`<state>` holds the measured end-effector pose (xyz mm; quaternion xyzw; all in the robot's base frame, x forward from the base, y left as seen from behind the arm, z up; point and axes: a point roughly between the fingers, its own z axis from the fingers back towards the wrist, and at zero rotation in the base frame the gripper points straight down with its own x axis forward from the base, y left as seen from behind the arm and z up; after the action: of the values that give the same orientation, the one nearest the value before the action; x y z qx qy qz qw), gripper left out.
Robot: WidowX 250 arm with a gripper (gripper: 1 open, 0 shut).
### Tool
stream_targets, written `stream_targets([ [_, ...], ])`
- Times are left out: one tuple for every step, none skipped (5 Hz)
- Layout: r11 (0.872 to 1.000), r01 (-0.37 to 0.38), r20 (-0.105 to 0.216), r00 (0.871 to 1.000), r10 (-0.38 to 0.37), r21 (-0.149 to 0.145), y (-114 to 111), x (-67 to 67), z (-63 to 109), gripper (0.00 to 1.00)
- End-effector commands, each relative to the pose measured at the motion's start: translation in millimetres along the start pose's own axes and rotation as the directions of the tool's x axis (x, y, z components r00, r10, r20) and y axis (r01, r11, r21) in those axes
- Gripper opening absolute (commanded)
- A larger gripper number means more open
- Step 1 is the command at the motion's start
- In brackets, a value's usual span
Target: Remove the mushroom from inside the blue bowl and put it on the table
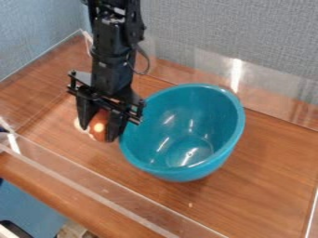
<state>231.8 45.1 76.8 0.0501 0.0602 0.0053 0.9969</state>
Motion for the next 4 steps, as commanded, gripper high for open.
stream_targets([
  [1.0,0.014,0.025,1.0,-0.014,0.005,-5.1,-0.6,5.0,0.0],
  [1.0,0.013,0.022,1.0,-0.013,0.005,-7.1,-3.0,4.0,0.0],
  [1.0,0.012,0.02,1.0,-0.012,0.004,-9.3,-5.4,3.3,0.0],
  [1.0,0.011,0.019,1.0,-0.011,0.004,-11.4,-8.3,2.7,0.0],
])
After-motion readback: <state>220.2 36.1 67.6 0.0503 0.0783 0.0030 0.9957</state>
